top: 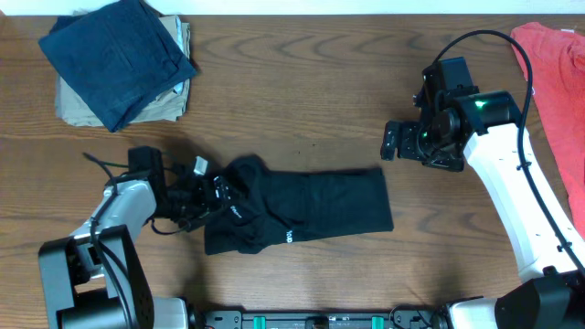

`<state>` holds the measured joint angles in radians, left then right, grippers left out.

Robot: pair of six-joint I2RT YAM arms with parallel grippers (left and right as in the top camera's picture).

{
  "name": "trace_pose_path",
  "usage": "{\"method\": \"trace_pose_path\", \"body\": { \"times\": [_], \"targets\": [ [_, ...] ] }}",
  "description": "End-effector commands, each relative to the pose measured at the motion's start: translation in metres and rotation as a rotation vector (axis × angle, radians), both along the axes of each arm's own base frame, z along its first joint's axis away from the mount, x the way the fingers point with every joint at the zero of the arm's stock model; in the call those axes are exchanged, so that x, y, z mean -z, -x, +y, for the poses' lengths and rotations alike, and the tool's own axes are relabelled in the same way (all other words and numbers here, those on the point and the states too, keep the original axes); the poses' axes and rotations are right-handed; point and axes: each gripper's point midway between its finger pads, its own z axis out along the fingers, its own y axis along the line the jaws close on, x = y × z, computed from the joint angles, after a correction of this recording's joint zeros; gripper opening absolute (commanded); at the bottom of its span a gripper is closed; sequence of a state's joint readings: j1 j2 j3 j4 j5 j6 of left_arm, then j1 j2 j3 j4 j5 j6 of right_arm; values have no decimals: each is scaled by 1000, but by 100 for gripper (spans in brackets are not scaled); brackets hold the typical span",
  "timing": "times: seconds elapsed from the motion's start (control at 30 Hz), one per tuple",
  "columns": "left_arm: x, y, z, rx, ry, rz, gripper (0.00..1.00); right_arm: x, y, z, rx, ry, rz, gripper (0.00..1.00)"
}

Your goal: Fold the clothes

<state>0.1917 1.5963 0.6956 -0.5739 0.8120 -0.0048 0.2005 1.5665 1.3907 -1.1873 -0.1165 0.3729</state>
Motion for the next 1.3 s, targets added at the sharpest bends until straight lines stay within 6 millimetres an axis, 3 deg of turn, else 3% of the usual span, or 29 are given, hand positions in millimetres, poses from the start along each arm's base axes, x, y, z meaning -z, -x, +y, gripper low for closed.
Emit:
{"method": "trace_pose_path", "body": {
  "times": [0.0,0.17,0.37,0.4,0.53,0.73,0.87,1.03,1.17,1.27],
  "targets": [
    [28,23,-1,32,-74,99,96,4,3,4,-27,-2,15,99],
    [29,19,-13,87,-84,54,83,4,4,4,-26,-2,17,99],
    [37,24,-20,163,-168,51,53,4,4,4,-26,-1,17,99],
    [37,25,-22,171,-168,49,47,4,4,4,-26,-2,17,99],
    [37,24,-25,167,-169,54,6,4,4,4,-26,-2,17,99],
    [25,14,-25,125,-169,57,6,4,5,4,-26,0,24,99],
    [11,4,-3,74,-313,84,6,5,6,4,-27,1,25,99],
    [-25,-6,41,2,-578,124,6,15,9,3,-26,3,40,99],
    [-64,-12,60,-44,-680,125,6,36,13,3,-28,-2,54,99],
    [-92,-16,60,-54,-683,103,6,51,18,8,-33,-29,70,99]
  ]
}}
